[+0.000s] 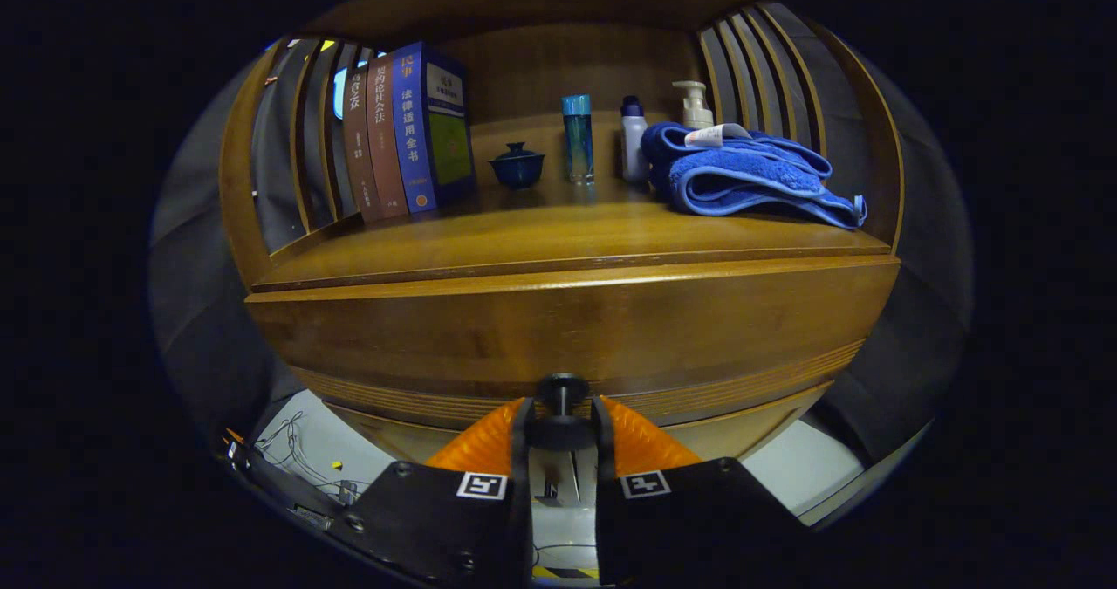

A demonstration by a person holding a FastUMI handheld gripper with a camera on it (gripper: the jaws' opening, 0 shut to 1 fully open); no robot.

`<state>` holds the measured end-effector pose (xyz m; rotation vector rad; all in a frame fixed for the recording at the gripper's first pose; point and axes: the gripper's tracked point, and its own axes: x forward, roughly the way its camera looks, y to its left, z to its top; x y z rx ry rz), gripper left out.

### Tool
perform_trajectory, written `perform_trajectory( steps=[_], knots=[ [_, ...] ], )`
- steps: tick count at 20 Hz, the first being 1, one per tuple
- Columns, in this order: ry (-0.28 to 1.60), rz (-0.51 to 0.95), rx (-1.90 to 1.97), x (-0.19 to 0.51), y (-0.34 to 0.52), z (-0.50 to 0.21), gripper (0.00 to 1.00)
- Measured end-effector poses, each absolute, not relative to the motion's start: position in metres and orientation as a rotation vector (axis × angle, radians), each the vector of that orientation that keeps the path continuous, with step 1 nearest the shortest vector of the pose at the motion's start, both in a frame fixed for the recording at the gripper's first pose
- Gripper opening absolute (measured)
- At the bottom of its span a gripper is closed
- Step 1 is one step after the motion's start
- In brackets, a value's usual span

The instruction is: Pull open the drawer, take out the items inside it, and place them on the countertop above the cabinet.

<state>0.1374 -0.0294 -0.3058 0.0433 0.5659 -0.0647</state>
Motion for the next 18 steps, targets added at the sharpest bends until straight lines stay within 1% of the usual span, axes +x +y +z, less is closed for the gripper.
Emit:
perform_trajectory(
  steps=[8,18],
  knots=[
    [0.597,-0.065,0.041,0.126,-0.031,-0.304,0.32],
    [0.670,-0.057,0.041,0.042,-0.025,-0.294,0.32]
  ],
)
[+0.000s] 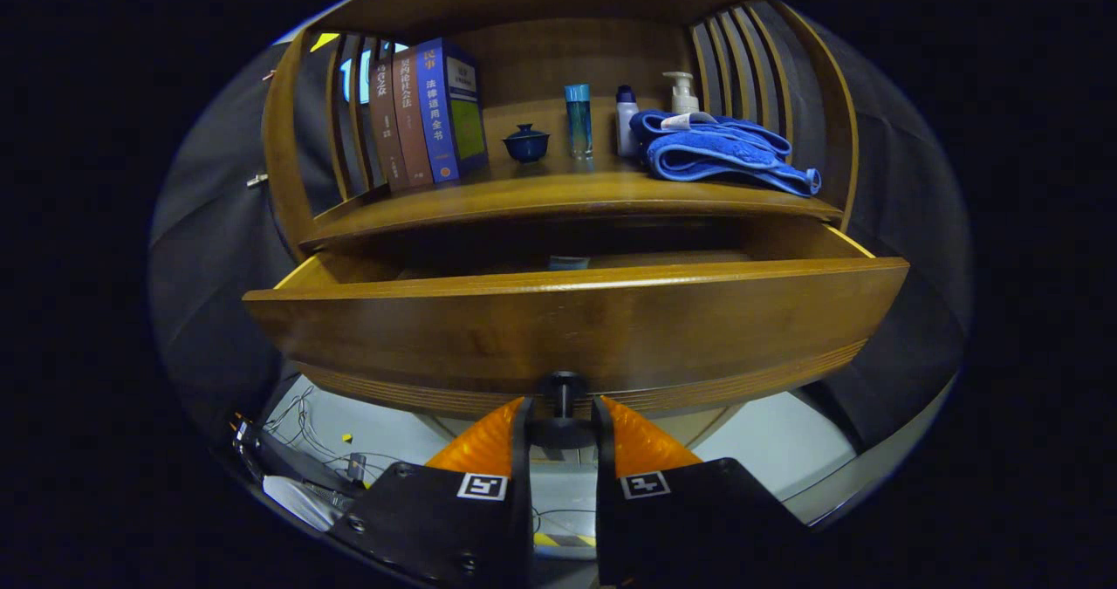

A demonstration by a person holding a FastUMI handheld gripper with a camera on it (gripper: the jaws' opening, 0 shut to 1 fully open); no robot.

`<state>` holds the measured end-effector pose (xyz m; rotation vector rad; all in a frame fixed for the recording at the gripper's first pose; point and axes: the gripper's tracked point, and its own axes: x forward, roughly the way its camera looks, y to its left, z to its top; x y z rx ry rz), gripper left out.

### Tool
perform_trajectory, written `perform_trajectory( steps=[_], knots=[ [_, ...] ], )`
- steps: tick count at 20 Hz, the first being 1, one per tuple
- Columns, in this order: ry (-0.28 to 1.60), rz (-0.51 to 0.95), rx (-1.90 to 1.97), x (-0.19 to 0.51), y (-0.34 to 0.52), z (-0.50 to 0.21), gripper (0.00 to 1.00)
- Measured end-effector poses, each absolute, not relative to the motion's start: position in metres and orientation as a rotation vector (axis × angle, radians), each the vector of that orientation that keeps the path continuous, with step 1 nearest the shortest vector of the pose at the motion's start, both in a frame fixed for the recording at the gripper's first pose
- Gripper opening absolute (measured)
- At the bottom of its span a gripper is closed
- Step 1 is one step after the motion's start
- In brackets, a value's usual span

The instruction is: Pull open the drawer, take out the items inside it, and place them on the countertop above the cabinet.

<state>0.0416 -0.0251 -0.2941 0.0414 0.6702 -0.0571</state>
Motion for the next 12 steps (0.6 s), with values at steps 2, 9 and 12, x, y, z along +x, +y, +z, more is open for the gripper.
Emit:
perform_trajectory(
  steps=[2,9,12],
  knots=[
    [0.681,-0.056,0.047,0.019,-0.023,-0.291,0.32],
    [0.711,-0.053,0.039,-0.035,-0.019,-0.285,0.32],
    [0.727,-0.053,0.043,-0.049,-0.019,-0.286,0.32]
  ],
)
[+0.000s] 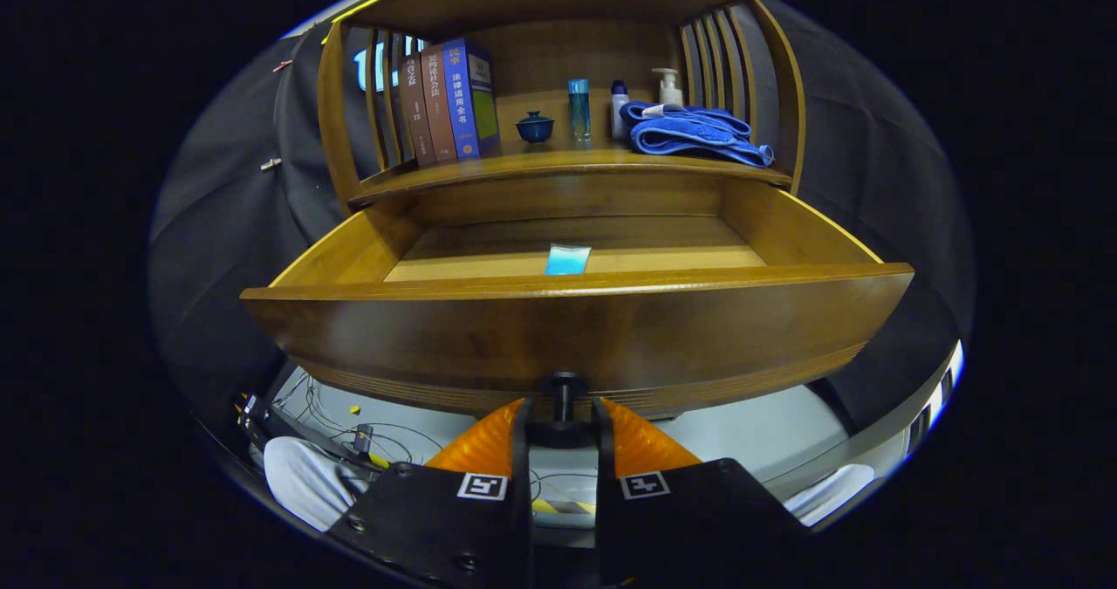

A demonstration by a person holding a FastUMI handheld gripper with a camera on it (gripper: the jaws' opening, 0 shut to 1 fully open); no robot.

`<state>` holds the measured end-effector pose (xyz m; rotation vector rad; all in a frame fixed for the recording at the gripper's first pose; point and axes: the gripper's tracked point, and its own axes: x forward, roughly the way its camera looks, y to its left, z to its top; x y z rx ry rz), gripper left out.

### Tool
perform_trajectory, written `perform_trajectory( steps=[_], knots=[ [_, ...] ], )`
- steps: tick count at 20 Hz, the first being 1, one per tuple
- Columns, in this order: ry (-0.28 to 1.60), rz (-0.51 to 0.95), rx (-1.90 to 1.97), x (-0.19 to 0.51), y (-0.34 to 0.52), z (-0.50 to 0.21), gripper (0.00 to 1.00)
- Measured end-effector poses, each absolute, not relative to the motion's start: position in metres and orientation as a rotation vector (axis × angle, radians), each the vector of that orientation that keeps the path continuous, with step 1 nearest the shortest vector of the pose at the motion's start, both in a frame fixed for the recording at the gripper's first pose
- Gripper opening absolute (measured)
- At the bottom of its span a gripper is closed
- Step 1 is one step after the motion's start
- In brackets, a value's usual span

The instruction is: Pull open the drawer, take out the items inside it, and place them on the countertop above the cabinet.

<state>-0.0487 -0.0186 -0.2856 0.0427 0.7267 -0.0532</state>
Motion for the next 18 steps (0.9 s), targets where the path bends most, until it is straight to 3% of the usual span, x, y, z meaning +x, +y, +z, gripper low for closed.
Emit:
perform_trajectory(
  steps=[7,9,13,18],
  knots=[
    [0.796,-0.054,0.046,-0.065,-0.019,-0.297,0.32],
    [0.785,-0.042,0.053,-0.065,-0.016,-0.291,0.42],
    [0.785,-0.069,0.021,-0.074,-0.020,-0.277,1.00],
    [0.747,-0.086,0.063,-0.074,-0.018,-0.233,1.00]
  ],
)
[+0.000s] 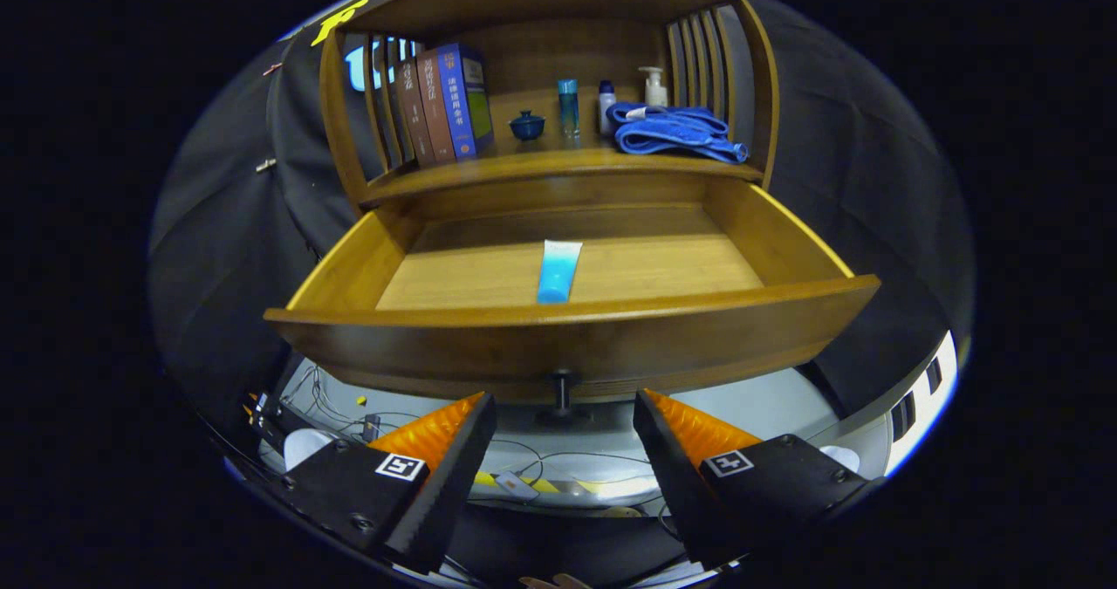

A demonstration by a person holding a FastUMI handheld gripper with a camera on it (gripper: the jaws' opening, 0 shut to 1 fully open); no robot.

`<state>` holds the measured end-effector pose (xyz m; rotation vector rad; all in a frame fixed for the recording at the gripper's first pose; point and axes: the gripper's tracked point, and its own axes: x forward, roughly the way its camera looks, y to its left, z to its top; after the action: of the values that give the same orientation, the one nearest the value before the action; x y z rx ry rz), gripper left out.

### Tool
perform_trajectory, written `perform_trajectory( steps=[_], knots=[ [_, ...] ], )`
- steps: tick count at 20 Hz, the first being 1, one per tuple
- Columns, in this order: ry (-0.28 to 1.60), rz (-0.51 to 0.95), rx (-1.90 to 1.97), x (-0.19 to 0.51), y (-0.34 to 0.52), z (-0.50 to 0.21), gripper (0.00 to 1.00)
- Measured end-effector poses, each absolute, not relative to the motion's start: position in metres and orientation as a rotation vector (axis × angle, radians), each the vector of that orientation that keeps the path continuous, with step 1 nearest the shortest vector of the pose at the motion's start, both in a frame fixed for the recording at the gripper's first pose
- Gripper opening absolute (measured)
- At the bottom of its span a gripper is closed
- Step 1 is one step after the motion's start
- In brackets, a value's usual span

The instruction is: Pull open the drawer, take out the items inside it, and place them on the countertop above the cabinet.

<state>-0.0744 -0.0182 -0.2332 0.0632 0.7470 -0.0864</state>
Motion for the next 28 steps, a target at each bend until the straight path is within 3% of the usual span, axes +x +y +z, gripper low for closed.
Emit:
perform_trajectory(
  steps=[8,15,28],
  knots=[
    [0.696,-0.070,0.093,0.032,-0.013,-0.183,1.00],
    [0.953,-0.095,0.067,0.094,-0.014,-0.258,1.00],
    [1.416,-0.208,0.128,0.095,-0.028,-0.329,0.99]
  ],
)
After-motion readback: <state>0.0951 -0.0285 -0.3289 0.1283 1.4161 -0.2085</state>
